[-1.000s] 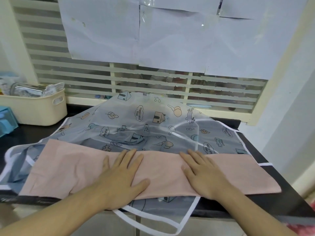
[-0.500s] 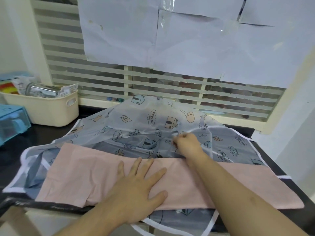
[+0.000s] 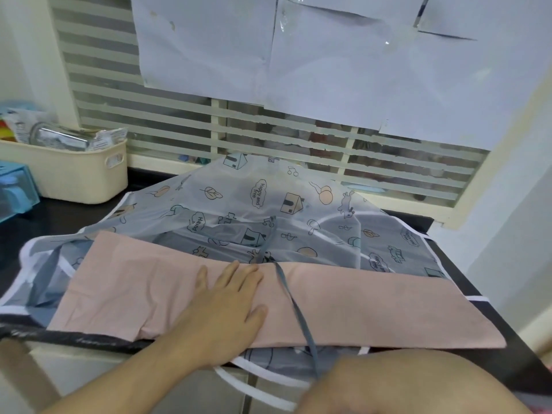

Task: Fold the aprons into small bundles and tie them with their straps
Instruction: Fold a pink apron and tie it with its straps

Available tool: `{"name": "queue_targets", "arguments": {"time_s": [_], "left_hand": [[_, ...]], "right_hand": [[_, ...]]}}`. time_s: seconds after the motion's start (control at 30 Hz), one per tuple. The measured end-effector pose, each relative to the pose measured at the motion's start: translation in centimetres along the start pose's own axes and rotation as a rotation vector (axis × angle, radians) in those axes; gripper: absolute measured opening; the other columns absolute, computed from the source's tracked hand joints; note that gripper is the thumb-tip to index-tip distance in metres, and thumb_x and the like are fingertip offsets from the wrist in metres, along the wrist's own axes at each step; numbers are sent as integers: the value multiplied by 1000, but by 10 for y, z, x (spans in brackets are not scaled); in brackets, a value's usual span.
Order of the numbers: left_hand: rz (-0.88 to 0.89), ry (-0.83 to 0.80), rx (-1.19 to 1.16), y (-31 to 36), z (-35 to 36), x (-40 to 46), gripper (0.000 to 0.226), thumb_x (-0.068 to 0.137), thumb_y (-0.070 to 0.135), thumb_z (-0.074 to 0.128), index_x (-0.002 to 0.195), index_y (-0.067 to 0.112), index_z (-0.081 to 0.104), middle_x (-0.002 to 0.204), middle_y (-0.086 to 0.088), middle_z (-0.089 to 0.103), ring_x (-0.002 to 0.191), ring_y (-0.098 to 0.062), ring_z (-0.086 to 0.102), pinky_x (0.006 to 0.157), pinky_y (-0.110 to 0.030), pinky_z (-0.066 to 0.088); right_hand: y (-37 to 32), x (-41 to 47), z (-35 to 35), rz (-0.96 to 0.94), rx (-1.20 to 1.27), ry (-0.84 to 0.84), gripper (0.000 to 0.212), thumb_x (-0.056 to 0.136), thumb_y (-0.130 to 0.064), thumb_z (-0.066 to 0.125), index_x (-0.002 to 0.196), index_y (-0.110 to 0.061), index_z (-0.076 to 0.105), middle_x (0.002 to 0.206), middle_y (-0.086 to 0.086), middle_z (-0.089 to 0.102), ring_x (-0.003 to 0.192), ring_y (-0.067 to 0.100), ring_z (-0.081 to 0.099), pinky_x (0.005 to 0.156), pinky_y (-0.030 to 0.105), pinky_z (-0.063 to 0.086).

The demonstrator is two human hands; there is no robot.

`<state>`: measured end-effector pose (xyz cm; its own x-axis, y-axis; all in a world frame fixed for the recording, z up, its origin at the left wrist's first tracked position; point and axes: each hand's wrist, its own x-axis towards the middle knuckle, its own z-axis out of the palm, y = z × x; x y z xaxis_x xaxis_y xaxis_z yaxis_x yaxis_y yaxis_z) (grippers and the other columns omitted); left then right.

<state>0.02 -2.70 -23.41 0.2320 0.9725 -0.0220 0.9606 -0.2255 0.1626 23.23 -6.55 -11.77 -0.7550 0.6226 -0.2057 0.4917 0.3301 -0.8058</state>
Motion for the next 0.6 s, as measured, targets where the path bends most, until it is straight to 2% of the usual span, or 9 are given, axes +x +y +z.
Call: {"name": "queue_targets", "arguments": {"time_s": [0.07,0.13,0.2,0.23,0.27,0.33,0.4,0.5,0.6], "left_hand": [[-5,22,-8,0,1,0,62,108,53,18,164,31,6,174,14,-2,160,-12,-10,127,-60,-2],[-14,18,-17,1,1,-1,62,108,56,15,164,33,5,173,16,-2,160,-10,-10,128,-59,-2],[-14,6,-24,3,0,-2,64,105,63,11,164,40,-2,173,18,-5,159,-9,-12,128,-58,-4],[-8,0,-25,2,0,-3,67,103,69,10,162,44,-8,172,20,-8,159,-10,-13,127,-59,-5],[4,-6,-22,3,-1,-3,68,100,74,9,160,50,-14,171,22,-11,159,-12,-14,127,-60,-6],[18,-22,-11,2,-1,-4,69,94,81,5,153,59,-24,170,23,-14,160,-14,-15,126,-62,-6],[19,-36,5,3,0,-3,72,85,87,-2,148,63,-28,170,24,-16,159,-16,-16,126,-63,-6],[-5,-57,32,3,2,0,81,75,91,-10,148,61,-31,169,25,-20,159,-16,-18,126,-62,-6],[-18,-69,66,3,4,2,97,65,95,-19,153,55,-26,168,25,-22,158,-14,-19,126,-61,-4]], "right_hand": [[3,-9,-3,-22,85,-85,23,101,4,54,116,-3,70,102,-5,73,103,8,68,96,36,54],[17,-12,-4,-48,177,-40,26,104,5,54,121,-3,71,114,3,76,113,15,69,102,37,52],[43,-5,-7,-31,156,302,28,105,-1,53,123,-12,72,120,2,76,116,13,68,108,38,48],[61,1,-8,16,29,494,31,107,-10,53,131,-21,69,130,-5,72,123,7,63,113,33,43],[77,4,-8,83,-205,607,36,109,-24,50,143,-30,60,146,-13,60,135,1,51,120,28,33],[111,6,-4,224,-588,564,51,111,-46,34,161,-41,29,169,-20,21,156,2,15,128,24,9],[142,-1,-4,343,-644,500,54,110,-56,18,163,-48,10,170,-24,-2,159,5,-6,129,30,-2],[166,-22,-15,469,-643,526,56,108,-60,11,163,-49,4,171,-22,-6,158,5,-10,130,35,-3],[189,-53,-34,604,-583,634,64,106,-63,15,165,-40,9,173,-17,-2,159,8,-5,130,38,2]]}}
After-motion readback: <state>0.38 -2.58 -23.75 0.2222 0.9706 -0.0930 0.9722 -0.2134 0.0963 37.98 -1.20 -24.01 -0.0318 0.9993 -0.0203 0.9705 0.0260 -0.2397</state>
